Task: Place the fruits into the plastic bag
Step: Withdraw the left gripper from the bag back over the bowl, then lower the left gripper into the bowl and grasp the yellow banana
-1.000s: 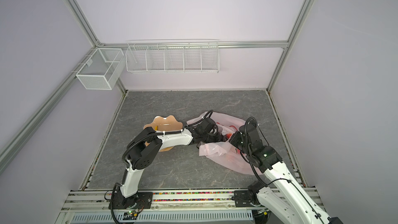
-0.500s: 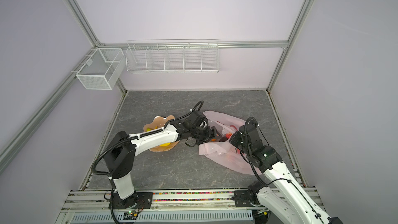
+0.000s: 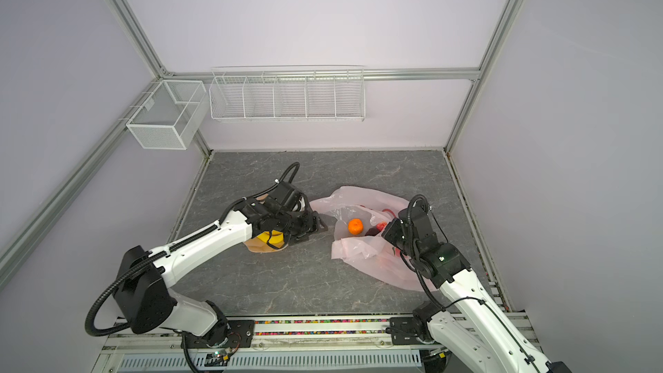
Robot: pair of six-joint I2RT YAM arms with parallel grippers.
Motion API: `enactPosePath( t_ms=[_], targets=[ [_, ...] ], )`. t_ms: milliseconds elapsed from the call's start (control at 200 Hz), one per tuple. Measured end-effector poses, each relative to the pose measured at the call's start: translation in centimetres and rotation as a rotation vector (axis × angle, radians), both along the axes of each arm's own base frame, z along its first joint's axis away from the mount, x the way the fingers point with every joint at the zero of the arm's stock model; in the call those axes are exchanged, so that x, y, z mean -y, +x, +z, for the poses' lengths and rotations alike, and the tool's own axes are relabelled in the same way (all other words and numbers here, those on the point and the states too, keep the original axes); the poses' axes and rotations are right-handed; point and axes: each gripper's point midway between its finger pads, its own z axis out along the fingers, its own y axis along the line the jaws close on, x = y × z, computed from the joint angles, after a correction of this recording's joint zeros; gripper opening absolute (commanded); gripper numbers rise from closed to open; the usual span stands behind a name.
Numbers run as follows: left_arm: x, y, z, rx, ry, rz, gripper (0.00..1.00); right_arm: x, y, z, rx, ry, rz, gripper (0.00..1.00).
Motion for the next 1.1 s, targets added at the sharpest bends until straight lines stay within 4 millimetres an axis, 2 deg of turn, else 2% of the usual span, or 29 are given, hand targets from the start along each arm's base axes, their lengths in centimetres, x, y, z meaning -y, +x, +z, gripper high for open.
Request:
enactPosePath(
  t_ms=[190,305,425,515,700,1100],
  targets=[
    [-6.3,2.3,-0.1,0.01,0.101,0.124,0.78,0.0,0.0,0.0,-0.001,0.0,0.0,0.11],
    [-9.9,3.8,-0.2,0.008,0.121,0.23,0.74,0.0,0.0,-0.2,-0.006,-0.003,0.0,0.11],
    [-13.4,4.5,-1.4,-0.01,0.122,0.359,0.67,0.0,0.1,-0.2,-0.007,-0.003,0.0,0.11],
    [-15.3,4.6,-2.7,-0.034,0.129,0.428,0.64,0.0,0.1,-0.2,-0.007,-0.003,0.0,0.11],
    [-16.6,4.9,-4.4,-0.053,0.157,0.492,0.55,0.0,0.0,-0.2,-0.008,-0.003,0.0,0.11],
    [-17.5,6.0,-9.0,-0.12,0.232,0.545,0.49,0.0,0.0,0.0,0.0,0.0,-0.001,0.11]
  ],
)
